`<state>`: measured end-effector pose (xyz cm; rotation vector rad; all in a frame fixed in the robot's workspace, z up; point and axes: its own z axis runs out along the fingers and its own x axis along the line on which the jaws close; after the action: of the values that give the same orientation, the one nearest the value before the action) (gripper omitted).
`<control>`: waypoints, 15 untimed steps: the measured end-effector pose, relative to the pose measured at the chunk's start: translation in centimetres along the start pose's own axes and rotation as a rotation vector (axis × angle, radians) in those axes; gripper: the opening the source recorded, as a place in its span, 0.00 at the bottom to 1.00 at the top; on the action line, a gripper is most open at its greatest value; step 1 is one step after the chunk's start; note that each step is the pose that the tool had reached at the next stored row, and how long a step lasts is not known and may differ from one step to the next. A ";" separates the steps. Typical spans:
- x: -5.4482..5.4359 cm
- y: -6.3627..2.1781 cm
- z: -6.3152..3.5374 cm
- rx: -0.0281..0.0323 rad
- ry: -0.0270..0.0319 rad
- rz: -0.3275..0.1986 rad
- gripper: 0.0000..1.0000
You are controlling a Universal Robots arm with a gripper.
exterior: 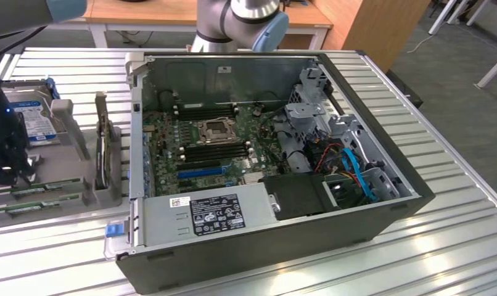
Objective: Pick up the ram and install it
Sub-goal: 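Pick up the ram and move it above insertion slot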
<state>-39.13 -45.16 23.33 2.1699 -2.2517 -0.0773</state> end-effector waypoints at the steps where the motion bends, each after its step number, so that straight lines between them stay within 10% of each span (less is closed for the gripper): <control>1: 0.1 0.02 0.00 0.0000 0.0000 0.000 0.29; 15: 1.3 0.13 -0.02 0.0001 -0.0001 0.000 0.29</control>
<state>-39.31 -46.47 23.32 2.1701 -2.2517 -0.0772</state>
